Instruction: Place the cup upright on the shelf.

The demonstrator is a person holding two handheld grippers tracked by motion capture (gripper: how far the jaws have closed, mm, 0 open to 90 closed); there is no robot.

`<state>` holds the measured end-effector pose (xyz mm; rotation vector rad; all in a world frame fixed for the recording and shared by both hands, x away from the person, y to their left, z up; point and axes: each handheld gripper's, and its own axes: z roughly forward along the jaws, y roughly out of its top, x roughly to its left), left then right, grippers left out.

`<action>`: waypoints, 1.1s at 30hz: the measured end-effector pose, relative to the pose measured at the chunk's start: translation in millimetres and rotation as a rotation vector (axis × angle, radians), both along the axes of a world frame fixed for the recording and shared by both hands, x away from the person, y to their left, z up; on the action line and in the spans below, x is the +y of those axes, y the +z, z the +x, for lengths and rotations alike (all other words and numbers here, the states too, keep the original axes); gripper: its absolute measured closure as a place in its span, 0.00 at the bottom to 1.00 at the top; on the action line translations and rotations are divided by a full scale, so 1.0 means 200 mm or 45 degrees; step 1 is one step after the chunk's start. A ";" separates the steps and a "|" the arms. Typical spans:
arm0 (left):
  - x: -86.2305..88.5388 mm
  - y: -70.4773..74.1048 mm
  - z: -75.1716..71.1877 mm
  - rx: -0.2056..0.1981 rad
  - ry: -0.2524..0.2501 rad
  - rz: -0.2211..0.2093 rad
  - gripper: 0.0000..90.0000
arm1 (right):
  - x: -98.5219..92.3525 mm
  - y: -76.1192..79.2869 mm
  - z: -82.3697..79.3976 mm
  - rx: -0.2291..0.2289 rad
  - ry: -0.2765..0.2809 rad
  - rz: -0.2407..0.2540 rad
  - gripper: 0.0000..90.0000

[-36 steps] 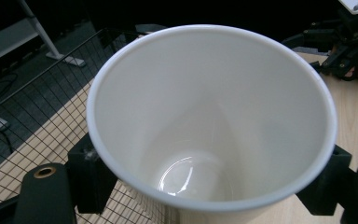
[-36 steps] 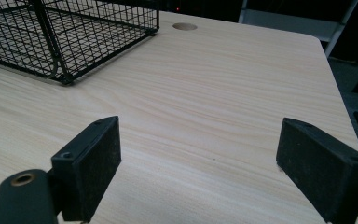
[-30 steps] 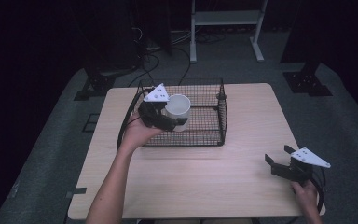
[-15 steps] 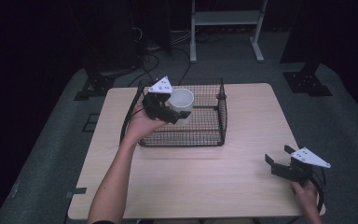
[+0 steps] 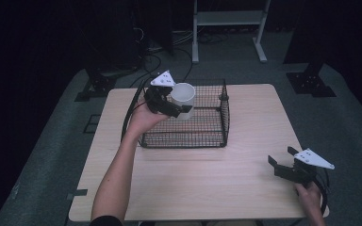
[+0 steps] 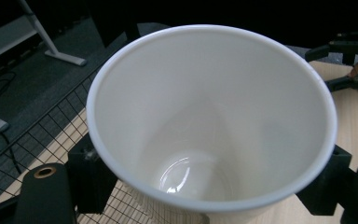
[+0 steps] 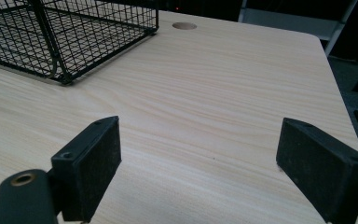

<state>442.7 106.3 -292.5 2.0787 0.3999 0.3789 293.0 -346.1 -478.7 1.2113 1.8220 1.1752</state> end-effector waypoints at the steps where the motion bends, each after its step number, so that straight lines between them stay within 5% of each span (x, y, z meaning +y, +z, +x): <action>1: 0.00 0.00 0.00 0.000 0.005 0.000 0.23 | 0.00 0.00 0.00 -0.001 0.001 -0.002 0.15; 21: -0.04 -0.02 0.13 0.025 0.033 0.053 0.23 | 0.00 0.00 0.00 -0.003 0.006 0.001 0.14; 33: -0.06 -0.13 0.23 0.090 0.060 0.095 0.23 | 0.00 0.00 0.00 -0.002 0.010 0.003 0.14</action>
